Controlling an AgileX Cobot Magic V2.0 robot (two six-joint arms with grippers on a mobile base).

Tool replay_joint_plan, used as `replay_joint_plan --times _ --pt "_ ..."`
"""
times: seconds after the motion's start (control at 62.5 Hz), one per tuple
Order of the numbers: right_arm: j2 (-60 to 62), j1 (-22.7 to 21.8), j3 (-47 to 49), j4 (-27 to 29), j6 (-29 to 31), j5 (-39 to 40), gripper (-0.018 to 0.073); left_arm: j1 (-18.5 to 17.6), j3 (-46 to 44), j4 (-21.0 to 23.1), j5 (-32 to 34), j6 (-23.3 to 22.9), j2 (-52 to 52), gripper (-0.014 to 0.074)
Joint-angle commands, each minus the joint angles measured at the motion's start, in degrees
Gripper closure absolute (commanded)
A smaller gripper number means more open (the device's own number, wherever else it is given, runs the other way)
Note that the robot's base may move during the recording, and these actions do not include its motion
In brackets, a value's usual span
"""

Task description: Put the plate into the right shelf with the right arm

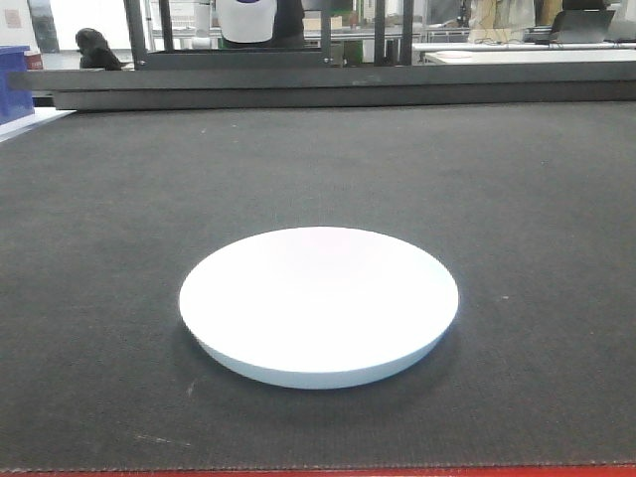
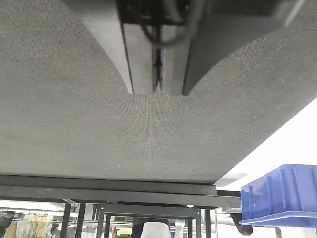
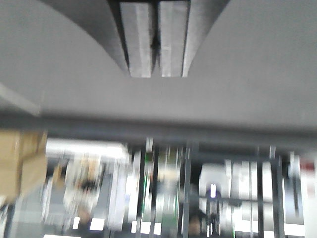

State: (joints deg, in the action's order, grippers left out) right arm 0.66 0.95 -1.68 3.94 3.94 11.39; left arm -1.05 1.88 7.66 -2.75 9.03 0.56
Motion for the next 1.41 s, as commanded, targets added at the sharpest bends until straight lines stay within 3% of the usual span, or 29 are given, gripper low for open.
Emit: replay_joint_plan --times 0.0,0.064,0.144,0.368,0.656,0.784,1.104,1.296,1.392 --pt "1.0 0.2 1.7 -0.4 0.4 14.9 0.0505 -0.1 0.6 0.5 5.2 -0.4 0.6 0.0725" --pt "1.0 0.2 4.3 -1.0 0.4 16.2 0.0505 -0.1 0.6 0.5 5.2 -0.4 0.6 0.0725" --pt "0.7 0.2 8.8 -2.8 0.4 12.2 0.0505 -0.1 0.6 0.5 5.2 -0.4 0.6 0.0725" --pt "-6.7 0.2 24.2 -3.9 0.2 -12.5 0.0505 -0.1 0.6 0.5 5.2 -0.4 0.6 0.0725" --pt "-23.5 0.2 36.6 3.7 -0.1 -40.0 0.0505 -0.1 0.6 0.5 5.2 -0.4 0.6 0.0725" --pt "-31.4 0.2 39.1 7.6 -0.1 -48.3 0.0505 -0.1 0.6 0.5 5.2 -0.4 0.6 0.0725" --pt "-53.7 1.3 43.3 7.9 -0.1 -53.5 0.0505 -0.1 0.6 0.5 5.2 -0.4 0.6 0.0725" --pt "-63.8 8.0 49.2 7.2 -0.9 -59.7 0.0505 -0.1 0.6 0.5 5.2 -0.4 0.6 0.0725" --pt "-69.0 11.8 52.7 5.4 -5.8 -61.6 0.0504 -0.1 0.6 0.5 5.2 -0.4 0.6 0.0725"
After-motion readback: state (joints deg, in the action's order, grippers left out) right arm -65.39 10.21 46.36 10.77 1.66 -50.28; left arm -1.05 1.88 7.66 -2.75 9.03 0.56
